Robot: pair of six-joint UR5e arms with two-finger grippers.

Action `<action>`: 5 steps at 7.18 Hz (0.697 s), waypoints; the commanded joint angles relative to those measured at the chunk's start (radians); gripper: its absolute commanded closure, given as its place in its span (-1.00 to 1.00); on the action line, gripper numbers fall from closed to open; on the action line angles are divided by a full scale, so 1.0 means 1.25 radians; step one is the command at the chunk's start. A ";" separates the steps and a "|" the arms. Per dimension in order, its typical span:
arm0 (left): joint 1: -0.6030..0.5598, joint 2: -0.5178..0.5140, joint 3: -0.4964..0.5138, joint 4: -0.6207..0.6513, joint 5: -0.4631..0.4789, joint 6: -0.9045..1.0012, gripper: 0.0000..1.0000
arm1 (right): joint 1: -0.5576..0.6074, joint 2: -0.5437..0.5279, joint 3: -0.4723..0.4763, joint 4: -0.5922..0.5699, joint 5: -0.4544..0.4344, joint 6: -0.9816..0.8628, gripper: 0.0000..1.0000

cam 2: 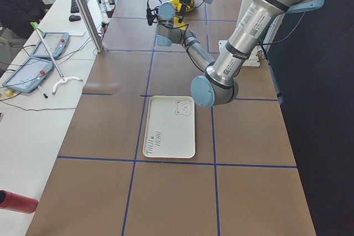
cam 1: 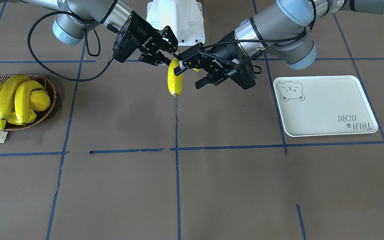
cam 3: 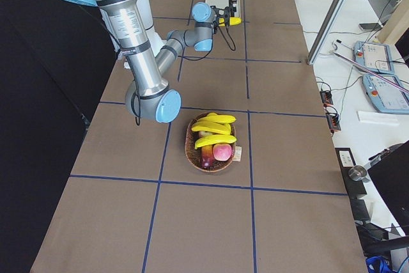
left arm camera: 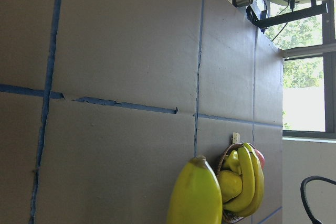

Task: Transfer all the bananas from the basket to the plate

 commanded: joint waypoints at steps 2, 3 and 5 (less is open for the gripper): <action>0.057 -0.010 0.002 0.001 0.062 0.011 -0.95 | -0.007 0.000 0.000 0.000 0.000 0.001 0.96; 0.057 -0.009 0.002 0.001 0.063 0.011 -0.92 | -0.007 0.000 0.000 0.001 0.000 0.000 0.96; 0.057 -0.002 0.002 0.001 0.063 0.012 -0.84 | -0.016 -0.003 0.002 0.007 0.002 0.000 0.96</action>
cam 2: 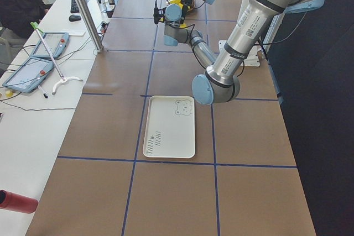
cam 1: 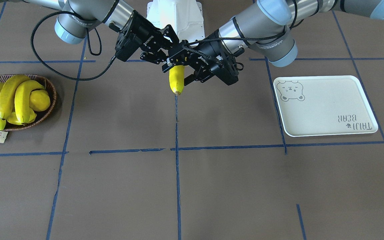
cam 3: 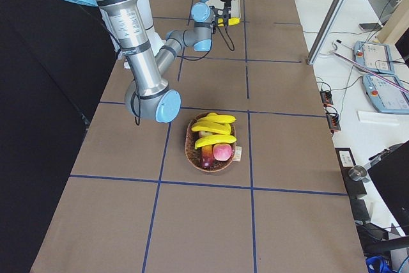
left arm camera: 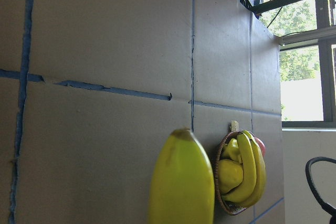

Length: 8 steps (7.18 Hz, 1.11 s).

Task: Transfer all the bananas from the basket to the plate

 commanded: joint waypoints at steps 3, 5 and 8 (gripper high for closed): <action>0.002 0.002 -0.001 0.006 0.002 0.001 1.00 | -0.007 0.001 0.001 -0.005 -0.001 0.000 0.63; 0.000 0.000 -0.001 0.008 0.003 0.001 1.00 | -0.012 0.000 0.006 -0.004 -0.005 0.013 -1.00; -0.013 0.006 -0.001 0.009 0.003 0.003 1.00 | -0.006 0.000 0.020 -0.004 -0.002 0.013 -1.00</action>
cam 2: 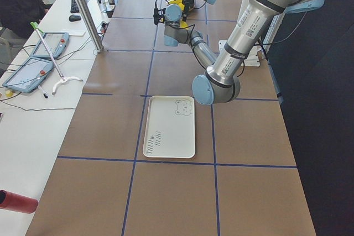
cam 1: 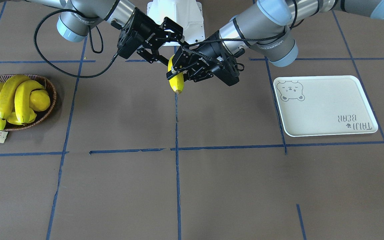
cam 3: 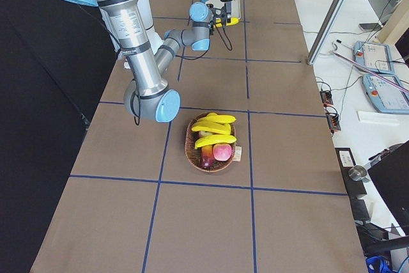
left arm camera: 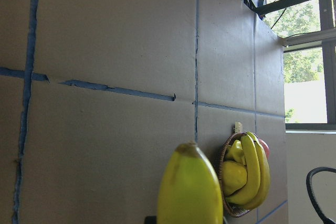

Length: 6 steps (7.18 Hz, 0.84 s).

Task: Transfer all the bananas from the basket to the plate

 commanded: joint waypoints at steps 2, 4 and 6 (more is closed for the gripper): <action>-0.051 0.006 0.000 0.097 -0.006 -0.002 1.00 | 0.026 -0.016 0.035 -0.002 0.003 -0.002 -1.00; -0.104 0.079 -0.030 0.258 -0.009 0.008 1.00 | 0.078 -0.051 0.045 -0.002 0.004 -0.003 -1.00; -0.208 0.246 -0.059 0.277 -0.089 0.165 1.00 | 0.132 -0.121 0.048 -0.002 -0.007 -0.012 -1.00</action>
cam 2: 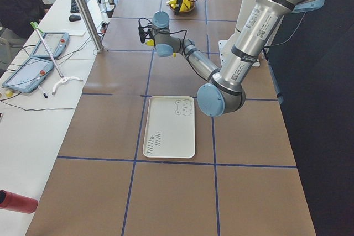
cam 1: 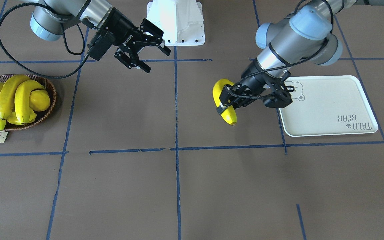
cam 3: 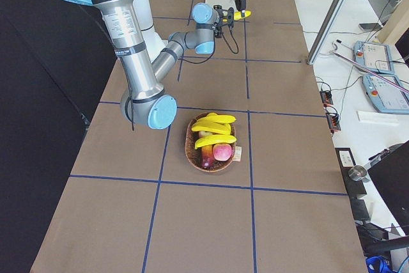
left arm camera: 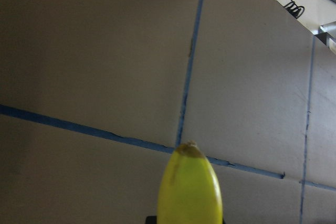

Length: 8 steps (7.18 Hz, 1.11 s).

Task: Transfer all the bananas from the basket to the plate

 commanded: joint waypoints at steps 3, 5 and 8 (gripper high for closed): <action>-0.146 0.304 -0.008 0.016 -0.034 0.108 1.00 | 0.068 -0.120 -0.001 0.001 -0.010 -0.045 -1.00; -0.145 0.404 0.007 0.014 0.009 0.266 1.00 | 0.085 -0.131 -0.005 -0.036 -0.009 -0.069 -1.00; -0.148 0.416 0.069 0.004 0.012 0.289 1.00 | 0.146 -0.166 0.002 -0.064 0.000 -0.073 -1.00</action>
